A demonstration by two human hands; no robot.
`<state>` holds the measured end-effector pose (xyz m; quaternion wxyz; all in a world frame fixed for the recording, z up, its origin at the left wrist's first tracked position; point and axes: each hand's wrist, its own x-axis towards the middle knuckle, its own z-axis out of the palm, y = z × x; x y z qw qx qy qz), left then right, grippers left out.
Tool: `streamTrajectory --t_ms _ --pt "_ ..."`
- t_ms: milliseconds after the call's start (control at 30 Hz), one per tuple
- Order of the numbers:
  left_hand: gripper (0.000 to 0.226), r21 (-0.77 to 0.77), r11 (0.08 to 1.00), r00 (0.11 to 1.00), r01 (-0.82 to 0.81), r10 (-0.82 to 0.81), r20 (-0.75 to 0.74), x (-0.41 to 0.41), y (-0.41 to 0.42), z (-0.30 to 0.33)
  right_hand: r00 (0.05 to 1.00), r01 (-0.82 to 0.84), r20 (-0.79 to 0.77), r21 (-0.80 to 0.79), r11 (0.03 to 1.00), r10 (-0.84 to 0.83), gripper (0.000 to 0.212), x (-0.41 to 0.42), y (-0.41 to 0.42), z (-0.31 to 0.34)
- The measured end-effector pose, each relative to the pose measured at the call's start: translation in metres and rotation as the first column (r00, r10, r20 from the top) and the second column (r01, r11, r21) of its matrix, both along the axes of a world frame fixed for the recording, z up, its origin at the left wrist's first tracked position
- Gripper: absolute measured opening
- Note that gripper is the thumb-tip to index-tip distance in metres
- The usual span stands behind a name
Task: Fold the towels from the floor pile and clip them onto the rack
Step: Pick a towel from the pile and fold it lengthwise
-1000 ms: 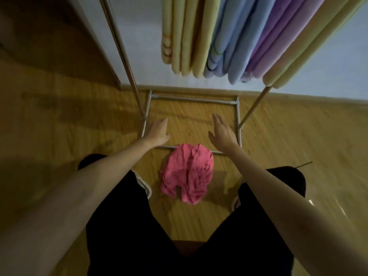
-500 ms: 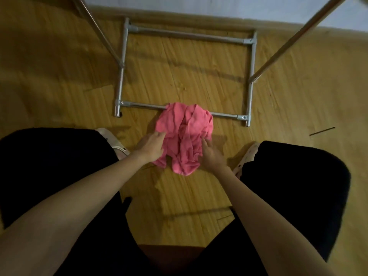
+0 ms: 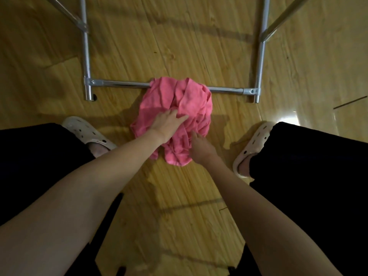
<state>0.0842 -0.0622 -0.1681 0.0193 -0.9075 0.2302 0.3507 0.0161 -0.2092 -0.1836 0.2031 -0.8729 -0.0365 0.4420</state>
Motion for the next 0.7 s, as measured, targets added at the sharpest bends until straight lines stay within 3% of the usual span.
streamTrajectory --t_ms 100,200,300,400,567,700 --pt "0.044 0.033 0.999 0.999 0.028 -0.029 0.036 0.011 -0.013 0.000 0.998 0.066 -0.024 0.000 0.998 -0.066 0.065 0.004 -0.007 -0.002" --pt "0.032 -0.008 1.000 0.998 0.026 -0.026 0.064 0.018 -0.016 0.003 0.994 0.104 -0.021 0.019 0.994 -0.104 0.062 0.010 -0.014 0.000" --pt "0.023 -0.206 0.977 0.997 -0.063 0.071 0.034 0.014 -0.007 0.007 0.994 0.111 -0.010 0.044 0.993 -0.111 0.067 0.011 -0.014 -0.001" --pt "0.008 -0.481 0.852 0.970 -0.206 0.244 0.018 0.003 0.003 0.017 0.998 0.056 -0.019 0.067 0.996 -0.055 0.076 0.012 -0.010 0.006" --pt "0.006 -0.707 0.659 0.908 -0.257 0.415 0.056 -0.012 0.008 0.065 0.994 -0.056 0.097 0.047 0.997 0.052 0.063 0.009 -0.003 0.020" --pt "0.004 -0.790 0.558 0.866 -0.254 0.495 0.071 -0.022 0.013 0.107 0.968 -0.069 0.239 -0.021 0.997 0.072 0.026 0.004 0.000 0.036"
